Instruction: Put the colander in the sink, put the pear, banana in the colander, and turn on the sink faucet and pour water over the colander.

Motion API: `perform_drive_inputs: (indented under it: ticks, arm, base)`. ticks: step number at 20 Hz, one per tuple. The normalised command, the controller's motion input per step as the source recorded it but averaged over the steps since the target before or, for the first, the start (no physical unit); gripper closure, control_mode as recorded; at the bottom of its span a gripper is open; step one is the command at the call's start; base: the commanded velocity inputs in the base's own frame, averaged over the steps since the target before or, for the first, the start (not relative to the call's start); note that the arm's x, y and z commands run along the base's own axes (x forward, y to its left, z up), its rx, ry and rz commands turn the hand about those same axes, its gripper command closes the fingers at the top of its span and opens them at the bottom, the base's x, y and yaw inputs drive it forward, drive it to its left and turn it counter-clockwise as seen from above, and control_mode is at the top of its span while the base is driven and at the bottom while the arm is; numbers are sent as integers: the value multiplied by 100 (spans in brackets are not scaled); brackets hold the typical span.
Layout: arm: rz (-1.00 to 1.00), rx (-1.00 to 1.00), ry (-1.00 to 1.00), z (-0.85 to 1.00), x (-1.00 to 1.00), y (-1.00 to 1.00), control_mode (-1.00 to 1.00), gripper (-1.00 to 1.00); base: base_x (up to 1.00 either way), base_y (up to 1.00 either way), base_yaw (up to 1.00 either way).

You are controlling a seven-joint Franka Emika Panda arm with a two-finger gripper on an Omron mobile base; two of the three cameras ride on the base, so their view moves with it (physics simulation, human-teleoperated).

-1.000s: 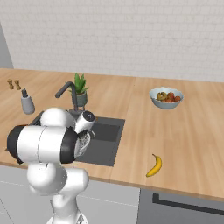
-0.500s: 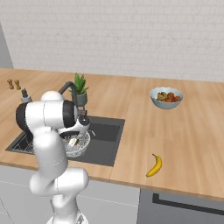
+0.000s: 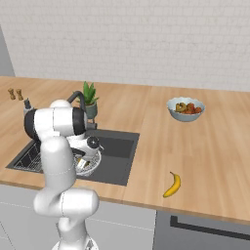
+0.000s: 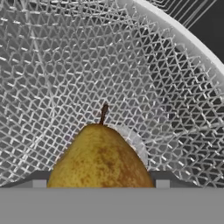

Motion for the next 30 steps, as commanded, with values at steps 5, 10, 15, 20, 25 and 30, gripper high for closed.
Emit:
perform_drive_inputs:
  ticks: [5, 10, 15, 20, 25, 30]
  arm:
    - [-14, -1, 2, 16, -4, 10, -100, -100]
    - [-19, -13, 23, 51, 0, 14, -100, -100]
    - [-11, -11, 13, 77, 0, 8, -100, -100]
    - [-4, -7, 4, 70, 10, 8, -100, -100]
    - [-1, -3, 6, 81, 3, -3, -100, -100]
    - [0, 0, 24, 100, 0, -1, -100, -100]
  base:
    - [0, 0, 0]
    - [0, 0, 0]
    - [0, 0, 0]
    - [0, 0, 0]
    - [0, 0, 0]
    - [0, 0, 0]
